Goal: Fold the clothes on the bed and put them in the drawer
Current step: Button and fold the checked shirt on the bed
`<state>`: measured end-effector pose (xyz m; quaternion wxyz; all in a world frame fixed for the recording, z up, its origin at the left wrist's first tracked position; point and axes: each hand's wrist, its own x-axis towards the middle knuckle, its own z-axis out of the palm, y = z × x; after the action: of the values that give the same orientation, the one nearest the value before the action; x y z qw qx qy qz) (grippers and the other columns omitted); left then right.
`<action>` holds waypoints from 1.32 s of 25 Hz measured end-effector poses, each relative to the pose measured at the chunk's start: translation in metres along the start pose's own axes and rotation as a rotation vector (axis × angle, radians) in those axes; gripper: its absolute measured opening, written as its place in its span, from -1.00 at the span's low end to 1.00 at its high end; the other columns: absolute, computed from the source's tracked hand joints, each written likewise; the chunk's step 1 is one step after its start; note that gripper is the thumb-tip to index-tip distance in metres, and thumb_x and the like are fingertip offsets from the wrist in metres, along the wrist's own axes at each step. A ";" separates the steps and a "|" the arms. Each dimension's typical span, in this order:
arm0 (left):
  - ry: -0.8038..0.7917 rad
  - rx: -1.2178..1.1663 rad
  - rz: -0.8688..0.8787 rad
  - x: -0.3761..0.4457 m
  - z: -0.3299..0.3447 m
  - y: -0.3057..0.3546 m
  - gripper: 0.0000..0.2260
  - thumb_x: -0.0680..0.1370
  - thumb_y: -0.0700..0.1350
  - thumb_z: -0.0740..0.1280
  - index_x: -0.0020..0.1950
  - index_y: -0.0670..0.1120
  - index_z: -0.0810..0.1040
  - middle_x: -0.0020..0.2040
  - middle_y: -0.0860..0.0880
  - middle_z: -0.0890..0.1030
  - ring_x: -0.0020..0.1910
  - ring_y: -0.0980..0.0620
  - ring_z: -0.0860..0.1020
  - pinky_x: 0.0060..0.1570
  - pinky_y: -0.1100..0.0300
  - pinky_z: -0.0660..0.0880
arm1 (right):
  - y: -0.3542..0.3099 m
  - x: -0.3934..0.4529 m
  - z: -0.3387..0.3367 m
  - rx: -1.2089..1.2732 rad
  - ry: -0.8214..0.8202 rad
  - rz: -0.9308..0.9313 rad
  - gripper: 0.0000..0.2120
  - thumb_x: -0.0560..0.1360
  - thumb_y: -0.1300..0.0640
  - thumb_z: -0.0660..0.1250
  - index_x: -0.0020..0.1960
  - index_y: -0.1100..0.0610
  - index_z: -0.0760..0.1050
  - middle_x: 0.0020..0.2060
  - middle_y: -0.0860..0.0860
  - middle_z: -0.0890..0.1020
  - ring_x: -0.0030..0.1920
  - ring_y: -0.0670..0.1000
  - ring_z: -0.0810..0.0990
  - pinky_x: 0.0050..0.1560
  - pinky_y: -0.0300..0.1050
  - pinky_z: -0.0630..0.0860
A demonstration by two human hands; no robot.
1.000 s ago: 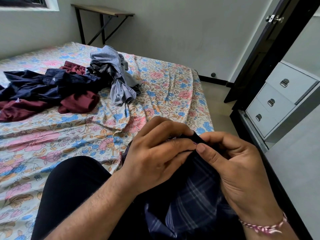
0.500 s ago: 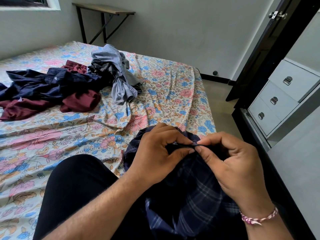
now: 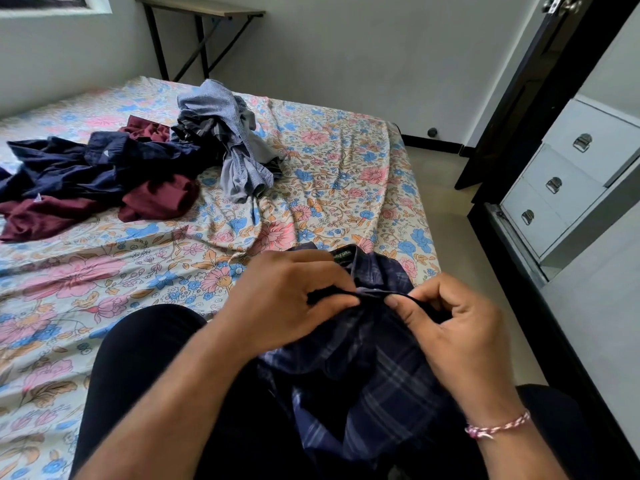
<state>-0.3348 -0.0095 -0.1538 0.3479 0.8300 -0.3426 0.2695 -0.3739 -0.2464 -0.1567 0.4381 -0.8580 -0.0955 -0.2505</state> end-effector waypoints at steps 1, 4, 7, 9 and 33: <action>-0.070 -0.045 -0.014 -0.004 -0.011 -0.006 -0.90 0.55 0.03 0.53 -0.03 0.01 0.74 -0.14 0.19 0.67 -0.23 0.21 0.63 -0.25 0.21 0.56 | 0.008 0.001 -0.008 0.052 -0.122 0.018 -0.83 0.44 -0.09 0.52 -0.23 -0.04 0.63 -0.33 -0.13 0.67 -0.33 -0.09 0.62 -0.29 -0.21 0.53; -0.373 -0.529 -0.203 -0.027 -0.036 -0.014 -0.85 0.49 -0.10 0.59 0.03 -0.07 0.74 -0.16 0.08 0.72 -0.25 0.13 0.67 -0.22 0.24 0.55 | 0.036 0.007 -0.024 0.300 -0.526 0.121 -0.84 0.52 -0.13 0.47 -0.12 -0.05 0.70 -0.23 0.00 0.73 -0.22 -0.03 0.69 -0.13 -0.16 0.62; -0.536 -0.915 -0.319 -0.039 -0.037 -0.013 -0.67 0.50 -0.04 0.57 0.19 -0.17 0.68 -0.13 -0.13 0.73 -0.25 0.03 0.66 -0.21 0.18 0.56 | 0.075 0.012 -0.001 0.235 -0.298 0.388 -0.97 0.57 0.08 0.46 -0.04 -0.04 0.67 -0.19 0.03 0.71 -0.21 0.04 0.69 -0.08 -0.02 0.66; -0.369 -0.661 -0.402 -0.030 -0.018 -0.019 -0.81 0.55 -0.02 0.53 0.13 -0.04 0.71 -0.16 -0.05 0.72 -0.25 0.04 0.64 -0.23 0.13 0.57 | 0.105 0.019 0.021 0.000 -0.077 0.511 -0.87 0.56 0.09 0.45 0.10 -0.04 0.59 -0.09 -0.07 0.68 -0.10 0.04 0.68 -0.02 -0.05 0.64; 0.432 -0.482 -1.254 0.042 0.036 -0.151 -0.86 0.56 -0.24 0.29 -0.18 -0.12 0.56 -0.46 -0.04 0.56 -0.50 0.02 0.48 -0.51 0.22 0.24 | 0.072 0.067 0.087 0.030 -0.511 0.271 -0.54 0.54 -0.10 0.47 0.40 -0.18 0.42 0.15 -0.25 0.59 0.08 -0.29 0.58 0.14 -0.27 0.53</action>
<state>-0.1873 0.0263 -0.2063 0.6718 0.6988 0.2270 0.0935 -0.2585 -0.2234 -0.2159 0.4420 -0.8917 -0.0908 0.0362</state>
